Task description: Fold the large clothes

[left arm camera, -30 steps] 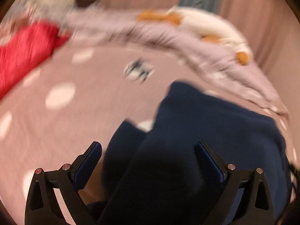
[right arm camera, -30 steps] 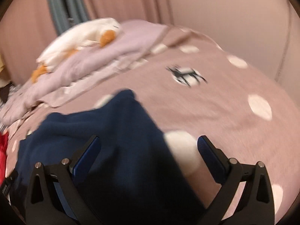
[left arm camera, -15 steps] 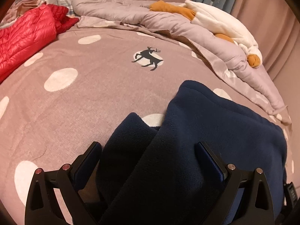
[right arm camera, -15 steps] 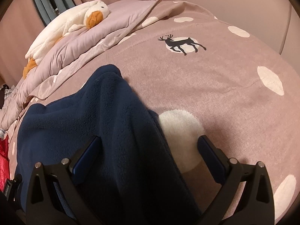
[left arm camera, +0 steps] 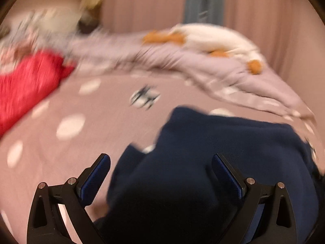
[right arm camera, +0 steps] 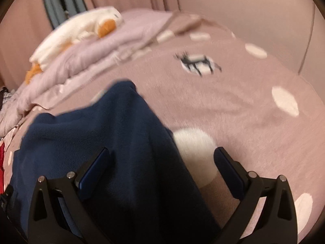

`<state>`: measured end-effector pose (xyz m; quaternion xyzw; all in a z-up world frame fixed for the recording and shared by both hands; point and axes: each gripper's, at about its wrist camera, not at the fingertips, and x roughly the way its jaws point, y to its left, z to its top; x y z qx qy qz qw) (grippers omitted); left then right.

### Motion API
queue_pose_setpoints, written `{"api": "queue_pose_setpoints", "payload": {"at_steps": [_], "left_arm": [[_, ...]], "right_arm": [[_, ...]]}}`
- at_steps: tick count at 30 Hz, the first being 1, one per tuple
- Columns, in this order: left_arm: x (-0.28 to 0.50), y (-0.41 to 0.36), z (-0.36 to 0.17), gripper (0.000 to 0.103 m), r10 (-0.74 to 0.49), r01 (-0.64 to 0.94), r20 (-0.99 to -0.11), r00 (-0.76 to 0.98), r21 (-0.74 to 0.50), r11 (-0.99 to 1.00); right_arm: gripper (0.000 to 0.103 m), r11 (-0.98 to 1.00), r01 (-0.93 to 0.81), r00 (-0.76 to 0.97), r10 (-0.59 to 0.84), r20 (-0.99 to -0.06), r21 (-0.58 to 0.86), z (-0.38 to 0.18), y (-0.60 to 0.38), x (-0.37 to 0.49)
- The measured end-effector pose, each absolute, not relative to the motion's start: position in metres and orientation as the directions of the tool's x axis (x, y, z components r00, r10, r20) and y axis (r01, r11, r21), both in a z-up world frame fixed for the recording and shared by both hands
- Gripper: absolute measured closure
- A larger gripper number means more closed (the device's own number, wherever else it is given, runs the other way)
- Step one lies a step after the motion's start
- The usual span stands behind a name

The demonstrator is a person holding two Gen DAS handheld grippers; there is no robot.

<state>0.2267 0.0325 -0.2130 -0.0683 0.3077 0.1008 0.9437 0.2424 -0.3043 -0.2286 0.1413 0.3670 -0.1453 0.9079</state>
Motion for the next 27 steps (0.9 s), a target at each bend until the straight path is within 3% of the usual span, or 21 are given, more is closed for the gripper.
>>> {"api": "queue_pose_setpoints", "payload": {"at_steps": [4,8,11,14,27], "left_arm": [[0.207,-0.006,-0.204,0.006,0.103,-0.080,-0.497,0.862,0.068,0.995],[0.202,-0.033,-0.215,0.009,0.073,0.030,-0.488,0.870,0.200,0.979],[0.223,-0.050,-0.243,0.009,0.070,0.132,-0.622,0.780,0.273,0.953],[0.223,-0.046,-0.242,0.009,0.064,0.122,-0.614,0.787,0.256,0.959],[0.222,-0.051,-0.240,0.005,0.075,0.098,-0.615,0.785,0.243,0.965]], "right_arm": [[0.000,0.962,0.256,0.792,-0.150,-0.592,0.099,-0.207,-0.281,0.230],[0.000,0.994,0.098,0.842,-0.061,-0.536,0.041,-0.198,-0.251,0.221],[0.000,1.000,-0.009,0.806,0.007,-0.592,-0.002,-0.208,-0.230,0.227],[0.000,0.998,-0.059,0.696,0.020,-0.718,-0.029,-0.238,-0.220,0.245],[0.000,0.998,-0.062,0.696,0.031,-0.717,-0.016,-0.239,-0.218,0.244]]}}
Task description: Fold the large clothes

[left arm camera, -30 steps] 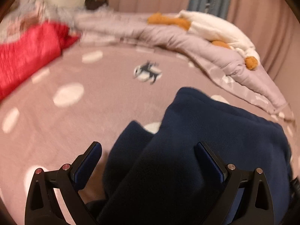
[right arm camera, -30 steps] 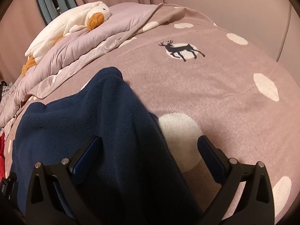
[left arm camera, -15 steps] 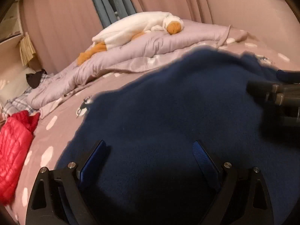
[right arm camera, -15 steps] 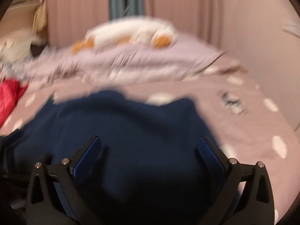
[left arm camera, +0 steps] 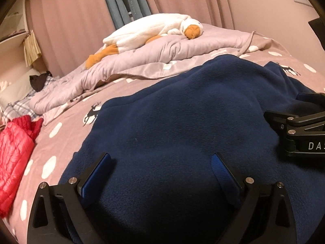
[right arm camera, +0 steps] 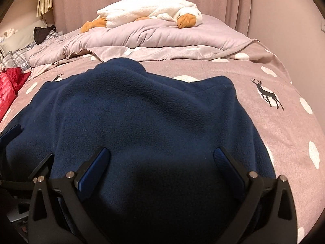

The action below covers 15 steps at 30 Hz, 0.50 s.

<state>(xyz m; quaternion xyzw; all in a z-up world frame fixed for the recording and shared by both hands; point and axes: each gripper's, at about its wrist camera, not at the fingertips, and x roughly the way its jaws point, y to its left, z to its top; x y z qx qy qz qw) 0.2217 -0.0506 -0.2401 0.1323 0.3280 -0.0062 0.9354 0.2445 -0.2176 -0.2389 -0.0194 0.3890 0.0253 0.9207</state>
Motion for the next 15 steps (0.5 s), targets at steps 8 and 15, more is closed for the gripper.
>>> {"api": "queue_pose_setpoints", "payload": {"at_steps": [8,15], "left_arm": [[0.193,-0.004,-0.210,0.005,0.177,-0.153,-0.573,0.800,0.089,0.984],[0.174,0.073,-0.214,0.005,0.186,-0.330,-0.668,0.720,-0.093,0.939]], "right_arm": [[0.000,0.999,0.039,0.750,-0.037,-0.660,-0.010,-0.213,-0.233,0.221],[0.000,0.959,0.215,0.753,-0.044,-0.656,0.184,-0.208,-0.291,0.194]]}}
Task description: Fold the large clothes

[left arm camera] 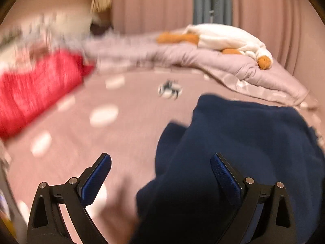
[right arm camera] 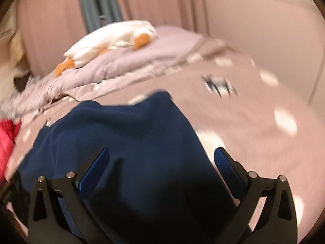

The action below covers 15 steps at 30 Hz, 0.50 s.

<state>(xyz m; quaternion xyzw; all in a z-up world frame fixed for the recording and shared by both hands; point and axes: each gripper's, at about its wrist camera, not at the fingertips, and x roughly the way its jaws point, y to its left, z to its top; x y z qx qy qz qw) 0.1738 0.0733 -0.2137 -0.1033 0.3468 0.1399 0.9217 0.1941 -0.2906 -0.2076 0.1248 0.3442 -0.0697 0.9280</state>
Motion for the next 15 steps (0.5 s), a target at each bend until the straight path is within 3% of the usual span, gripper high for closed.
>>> {"api": "queue_pose_setpoints", "payload": {"at_steps": [2,4,12,15], "left_arm": [[0.163,0.102,-0.223,0.005,0.032,-0.321,-0.690,0.723,-0.295,0.900],[0.155,0.120,-0.231,0.005,-0.056,-0.330,-0.701,0.711,-0.404,0.853],[0.131,0.130,-0.235,0.005,-0.102,-0.282,-0.675,0.731,-0.434,0.856],[0.129,0.136,-0.250,0.004,-0.223,-0.266,-0.675,0.703,-0.540,0.798]], "right_arm": [[0.000,0.942,0.238,0.734,-0.016,-0.679,0.235,-0.213,-0.303,0.190],[0.000,0.930,0.278,0.723,-0.039,-0.690,0.240,-0.215,-0.315,0.186],[0.000,0.890,0.306,0.694,0.035,-0.719,0.339,-0.228,-0.335,0.171],[0.000,0.864,0.294,0.695,0.102,-0.712,0.410,-0.231,-0.340,0.165]]}}
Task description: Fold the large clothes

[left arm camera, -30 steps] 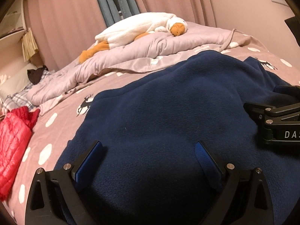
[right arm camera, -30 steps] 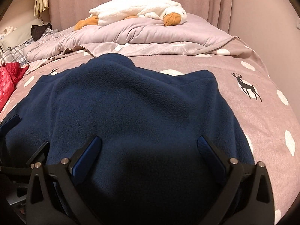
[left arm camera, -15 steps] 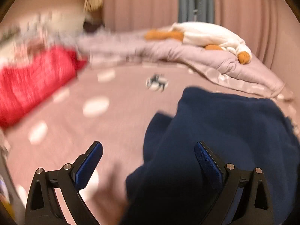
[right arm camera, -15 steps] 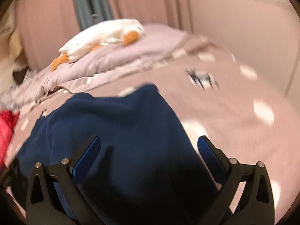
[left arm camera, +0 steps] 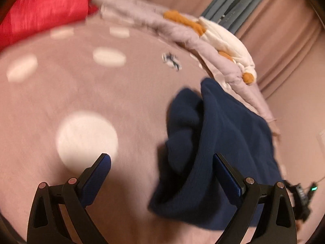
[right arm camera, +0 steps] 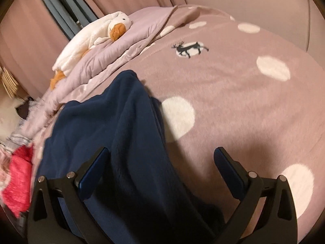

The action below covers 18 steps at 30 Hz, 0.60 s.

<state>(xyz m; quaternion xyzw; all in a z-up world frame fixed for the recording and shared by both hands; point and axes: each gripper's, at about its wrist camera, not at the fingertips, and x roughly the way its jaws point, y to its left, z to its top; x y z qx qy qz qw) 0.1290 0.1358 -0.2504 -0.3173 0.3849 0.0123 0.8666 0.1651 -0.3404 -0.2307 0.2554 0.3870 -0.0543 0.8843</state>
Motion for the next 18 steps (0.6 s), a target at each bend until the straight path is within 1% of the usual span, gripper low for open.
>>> {"api": "queue_pose_setpoints", "payload": {"at_steps": [1,3,5,7,8,10,11,12,18], "left_arm": [[0.130,0.136,-0.257,0.005,-0.305,-0.245,-0.673,0.674,-0.593,0.767],[0.131,0.132,-0.259,0.005,-0.376,-0.209,-0.660,0.651,-0.632,0.747],[0.131,0.122,-0.259,0.004,-0.434,-0.172,-0.650,0.624,-0.655,0.736],[0.130,0.110,-0.262,0.004,-0.491,-0.139,-0.639,0.593,-0.681,0.719],[0.130,0.102,-0.263,0.004,-0.533,-0.110,-0.619,0.576,-0.705,0.700],[0.139,0.088,-0.266,0.004,-0.648,-0.061,-0.554,0.523,-0.783,0.619],[0.144,0.085,-0.268,0.004,-0.687,-0.053,-0.525,0.502,-0.812,0.582],[0.149,0.083,-0.270,0.004,-0.708,-0.054,-0.507,0.492,-0.829,0.557],[0.178,0.081,-0.274,0.004,-0.672,-0.088,-0.471,0.571,-0.849,0.521]], "right_arm": [[0.000,0.850,0.281,0.692,0.143,-0.708,0.446,-0.232,-0.343,0.163],[0.000,0.815,0.250,0.681,0.236,-0.693,0.523,-0.235,-0.346,0.160],[0.000,0.788,0.250,0.686,0.267,-0.677,0.563,-0.237,-0.347,0.157],[0.000,0.773,0.267,0.691,0.262,-0.674,0.575,-0.240,-0.346,0.152],[0.000,0.769,0.274,0.688,0.262,-0.677,0.577,-0.242,-0.346,0.152],[0.000,0.764,0.282,0.675,0.271,-0.686,0.580,-0.246,-0.343,0.153],[0.000,0.770,0.285,0.670,0.266,-0.694,0.571,-0.247,-0.339,0.154],[0.000,0.778,0.285,0.668,0.258,-0.698,0.560,-0.245,-0.337,0.155],[0.000,0.802,0.252,0.660,0.267,-0.702,0.542,-0.242,-0.333,0.161]]}}
